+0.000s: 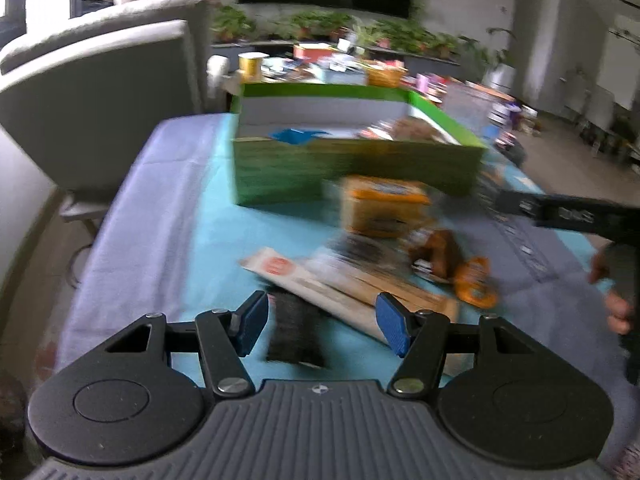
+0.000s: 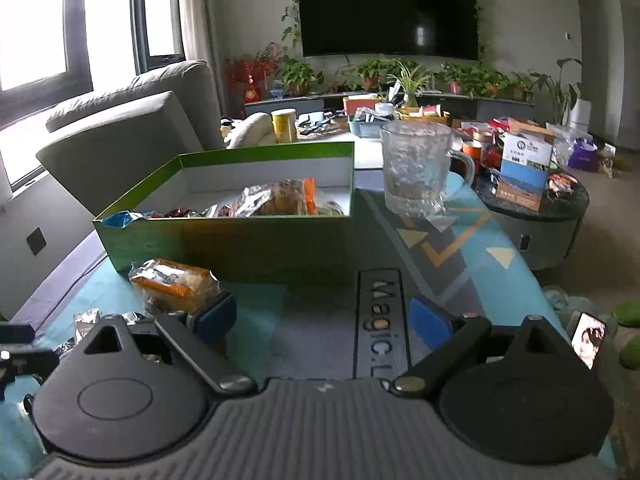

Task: Organize snacks
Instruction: 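Move both tools back over the snacks on the table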

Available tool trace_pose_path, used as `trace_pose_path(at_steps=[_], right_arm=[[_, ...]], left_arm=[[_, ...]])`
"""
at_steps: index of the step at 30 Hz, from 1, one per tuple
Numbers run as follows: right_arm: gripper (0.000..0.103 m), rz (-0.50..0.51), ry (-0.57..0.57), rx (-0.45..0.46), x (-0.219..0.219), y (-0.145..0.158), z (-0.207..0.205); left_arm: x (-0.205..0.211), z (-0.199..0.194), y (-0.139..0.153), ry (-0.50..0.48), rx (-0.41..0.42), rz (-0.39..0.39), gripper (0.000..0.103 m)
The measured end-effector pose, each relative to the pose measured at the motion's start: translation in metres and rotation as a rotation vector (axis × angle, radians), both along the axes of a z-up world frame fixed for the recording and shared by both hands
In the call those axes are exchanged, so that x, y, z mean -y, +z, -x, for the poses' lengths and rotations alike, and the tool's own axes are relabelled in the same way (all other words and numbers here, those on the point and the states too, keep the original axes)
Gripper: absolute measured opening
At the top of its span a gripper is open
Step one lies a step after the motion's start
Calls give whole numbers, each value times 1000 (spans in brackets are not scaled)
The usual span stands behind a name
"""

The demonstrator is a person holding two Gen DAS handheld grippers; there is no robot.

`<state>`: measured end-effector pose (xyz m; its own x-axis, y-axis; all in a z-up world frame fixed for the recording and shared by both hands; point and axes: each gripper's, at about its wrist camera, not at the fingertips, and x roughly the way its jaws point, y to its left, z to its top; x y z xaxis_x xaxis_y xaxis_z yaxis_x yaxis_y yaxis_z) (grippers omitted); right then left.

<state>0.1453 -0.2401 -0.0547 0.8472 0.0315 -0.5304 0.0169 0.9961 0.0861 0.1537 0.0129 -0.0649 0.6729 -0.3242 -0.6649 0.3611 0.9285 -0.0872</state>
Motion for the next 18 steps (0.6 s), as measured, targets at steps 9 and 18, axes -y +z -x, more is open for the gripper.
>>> trace_pose_path(at_steps=[9, 18], right_arm=[[62, -1, 0, 0, 3, -1, 11], [62, -27, -24, -19, 9, -6, 16]], left_arm=[[38, 9, -19, -74, -79, -30, 57], [60, 2, -25, -48, -71, -84, 64]])
